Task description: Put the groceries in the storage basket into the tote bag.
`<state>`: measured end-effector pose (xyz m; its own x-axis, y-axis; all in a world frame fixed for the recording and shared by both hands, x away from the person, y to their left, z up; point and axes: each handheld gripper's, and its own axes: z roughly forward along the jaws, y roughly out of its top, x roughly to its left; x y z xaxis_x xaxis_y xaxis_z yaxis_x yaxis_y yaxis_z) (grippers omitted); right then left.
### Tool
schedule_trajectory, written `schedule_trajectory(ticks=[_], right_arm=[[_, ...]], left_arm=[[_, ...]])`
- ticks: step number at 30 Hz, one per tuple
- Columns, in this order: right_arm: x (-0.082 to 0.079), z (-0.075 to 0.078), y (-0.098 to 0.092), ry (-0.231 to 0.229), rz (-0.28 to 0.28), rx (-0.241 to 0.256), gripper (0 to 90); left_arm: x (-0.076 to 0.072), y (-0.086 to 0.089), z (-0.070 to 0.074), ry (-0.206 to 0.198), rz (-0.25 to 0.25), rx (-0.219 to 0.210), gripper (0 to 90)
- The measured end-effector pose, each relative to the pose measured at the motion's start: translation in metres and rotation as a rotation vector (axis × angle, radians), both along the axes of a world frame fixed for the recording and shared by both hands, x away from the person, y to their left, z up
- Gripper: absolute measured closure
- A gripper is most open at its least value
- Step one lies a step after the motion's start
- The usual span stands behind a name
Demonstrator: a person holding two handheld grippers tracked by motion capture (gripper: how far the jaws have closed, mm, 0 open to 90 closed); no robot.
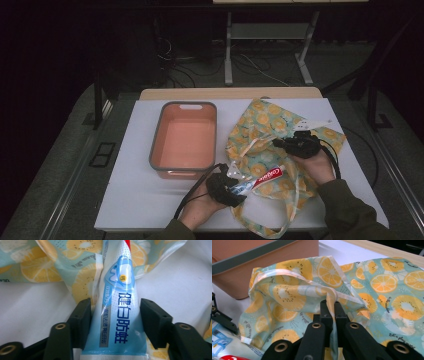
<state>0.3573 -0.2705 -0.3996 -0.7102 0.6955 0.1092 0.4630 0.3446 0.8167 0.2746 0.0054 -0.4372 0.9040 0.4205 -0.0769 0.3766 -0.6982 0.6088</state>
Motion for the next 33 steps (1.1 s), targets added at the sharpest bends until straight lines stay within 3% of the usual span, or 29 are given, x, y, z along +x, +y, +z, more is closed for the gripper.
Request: schedule_trajectory(ticks=[6,8,16,21,33], right_arm=[[-0.001,0.0,0.001,-0.001,0.001,0.001,89.0],[-0.001,0.0,0.001,-0.002,0.001,0.001,89.0],[-0.001,0.001,0.0,-0.006,0.001,0.004,89.0],[-0.001,0.002,0.0,-0.007,0.0,0.01,89.0],[-0.002,0.004,-0.001,-0.008,0.008,0.03,89.0]], left_arm=[[0.0,0.001,0.004,0.01,0.017,-0.035,61.3],[-0.002,-0.001,0.008,-0.016,0.018,-0.03,65.2],[0.007,-0.021,0.02,-0.044,0.059,-0.061,70.3],[0.021,-0.039,0.027,-0.063,0.073,-0.075,71.3],[0.062,-0.074,0.028,-0.082,0.127,-0.093,72.0]])
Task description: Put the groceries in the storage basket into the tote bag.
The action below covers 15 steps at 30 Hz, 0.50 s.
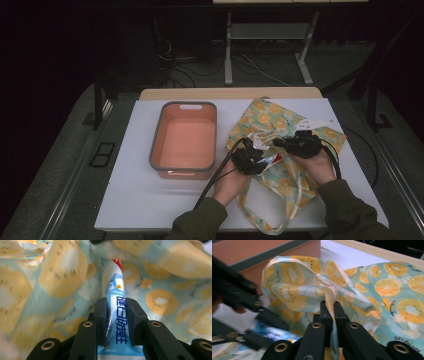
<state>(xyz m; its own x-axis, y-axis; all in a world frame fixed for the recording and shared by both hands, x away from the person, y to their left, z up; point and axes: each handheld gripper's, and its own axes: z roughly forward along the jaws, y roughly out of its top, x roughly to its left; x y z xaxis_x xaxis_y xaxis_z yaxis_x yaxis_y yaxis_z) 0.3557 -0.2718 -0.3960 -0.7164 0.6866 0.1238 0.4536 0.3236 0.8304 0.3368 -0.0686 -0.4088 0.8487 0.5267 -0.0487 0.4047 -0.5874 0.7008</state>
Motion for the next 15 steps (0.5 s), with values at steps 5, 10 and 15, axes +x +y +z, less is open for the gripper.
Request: schedule_trajectory(ticks=[5,10,15], right_arm=[[0.0,0.0,0.0,-0.001,0.005,-0.002,89.0],[0.0,0.0,-0.002,0.0,-0.001,0.002,89.0],[0.0,0.0,-0.003,0.002,-0.004,-0.001,89.0]], left_arm=[[0.02,-0.014,0.001,0.014,0.028,-0.025,71.7],[0.032,-0.026,-0.008,0.008,0.052,-0.022,70.6],[0.034,-0.028,-0.02,0.014,0.044,0.005,65.9]])
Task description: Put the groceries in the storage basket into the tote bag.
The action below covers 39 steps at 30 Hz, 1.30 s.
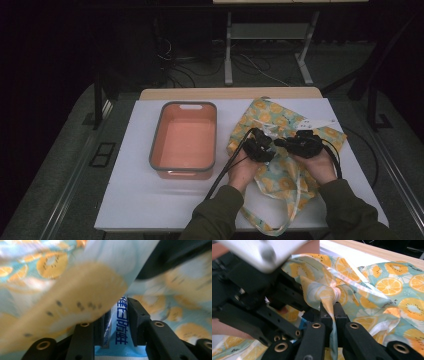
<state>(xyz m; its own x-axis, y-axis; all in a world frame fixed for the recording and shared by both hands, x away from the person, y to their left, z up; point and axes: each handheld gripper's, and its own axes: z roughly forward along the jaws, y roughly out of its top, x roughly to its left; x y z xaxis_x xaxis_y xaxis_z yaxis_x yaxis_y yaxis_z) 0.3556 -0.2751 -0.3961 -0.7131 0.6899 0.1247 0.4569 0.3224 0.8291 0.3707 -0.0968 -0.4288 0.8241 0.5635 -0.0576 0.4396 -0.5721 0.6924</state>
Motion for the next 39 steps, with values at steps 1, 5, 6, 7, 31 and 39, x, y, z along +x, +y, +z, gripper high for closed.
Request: schedule_trajectory(ticks=[1,5,6,7,31,39], right_arm=[[0.0,0.0,0.0,0.002,-0.002,0.001,89.0],[0.001,-0.001,-0.002,0.001,-0.006,0.004,89.0],[0.001,-0.001,-0.002,0.001,-0.007,0.004,89.0],[0.0,0.0,-0.002,0.001,-0.007,0.004,89.0],[-0.008,-0.002,-0.008,0.055,-0.013,0.002,52.9],[-0.039,0.016,-0.014,0.021,0.023,0.017,41.2]], left_arm=[[-0.002,0.003,0.002,-0.014,-0.001,-0.023,62.6],[-0.012,0.02,0.015,-0.035,-0.008,-0.078,51.2],[-0.016,0.024,0.018,-0.041,-0.013,-0.081,49.3],[-0.02,0.028,0.022,-0.045,-0.019,-0.085,47.9],[-0.102,0.109,0.006,-0.017,0.055,-0.033,39.1],[-0.111,0.125,0.002,-0.026,0.089,-0.026,38.0]])
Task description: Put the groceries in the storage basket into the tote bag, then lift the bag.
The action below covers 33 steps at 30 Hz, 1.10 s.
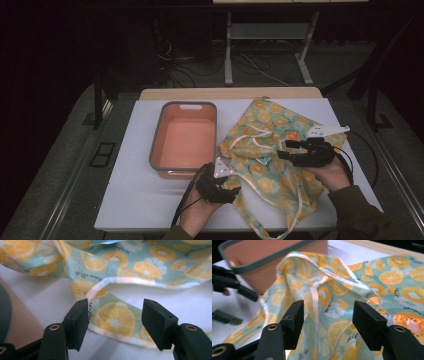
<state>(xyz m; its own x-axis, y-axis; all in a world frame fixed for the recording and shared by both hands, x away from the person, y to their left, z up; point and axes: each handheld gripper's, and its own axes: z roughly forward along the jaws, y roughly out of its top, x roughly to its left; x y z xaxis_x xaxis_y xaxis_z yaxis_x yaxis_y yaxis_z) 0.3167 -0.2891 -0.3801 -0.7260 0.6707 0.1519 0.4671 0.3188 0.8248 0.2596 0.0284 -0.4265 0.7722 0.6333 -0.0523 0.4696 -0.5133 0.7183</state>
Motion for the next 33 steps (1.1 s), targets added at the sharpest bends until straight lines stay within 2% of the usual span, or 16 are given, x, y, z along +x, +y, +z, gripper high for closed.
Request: schedule_trajectory(ticks=[6,10,13,18,21,23,26,29,31,33], right_arm=[[-0.029,-0.001,0.003,0.017,0.068,0.01,41.2],[-0.051,-0.01,0.011,0.035,0.147,-0.01,42.4],[-0.064,-0.022,0.02,0.07,0.191,-0.033,42.5],[-0.076,-0.043,0.031,0.102,0.235,-0.105,42.5],[-0.078,-0.054,0.038,0.11,0.254,-0.194,42.6],[-0.077,-0.061,0.042,0.124,0.264,-0.229,42.5],[-0.075,-0.065,0.046,0.126,0.273,-0.254,43.7],[-0.076,-0.064,0.046,0.08,0.261,-0.298,68.6],[-0.072,-0.064,0.042,0.084,0.246,-0.298,85.8],[-0.069,-0.062,0.036,0.082,0.232,-0.302,88.8]], left_arm=[[0.004,-0.007,-0.006,0.006,-0.001,0.004,37.7],[0.005,-0.006,-0.008,0.018,-0.006,0.006,37.6],[0.004,-0.006,-0.008,0.021,-0.004,0.004,37.6],[0.004,-0.006,-0.008,0.021,-0.006,-0.001,37.6],[0.005,-0.007,-0.009,0.024,-0.009,-0.002,37.6],[0.005,-0.007,-0.009,0.026,-0.011,-0.004,37.6],[0.005,-0.007,-0.009,0.025,-0.014,-0.007,37.6],[0.006,-0.007,-0.01,0.028,-0.017,-0.007,37.6],[0.006,-0.007,-0.01,0.028,-0.017,-0.008,37.6],[0.006,-0.007,-0.009,0.024,-0.014,-0.014,37.6]])
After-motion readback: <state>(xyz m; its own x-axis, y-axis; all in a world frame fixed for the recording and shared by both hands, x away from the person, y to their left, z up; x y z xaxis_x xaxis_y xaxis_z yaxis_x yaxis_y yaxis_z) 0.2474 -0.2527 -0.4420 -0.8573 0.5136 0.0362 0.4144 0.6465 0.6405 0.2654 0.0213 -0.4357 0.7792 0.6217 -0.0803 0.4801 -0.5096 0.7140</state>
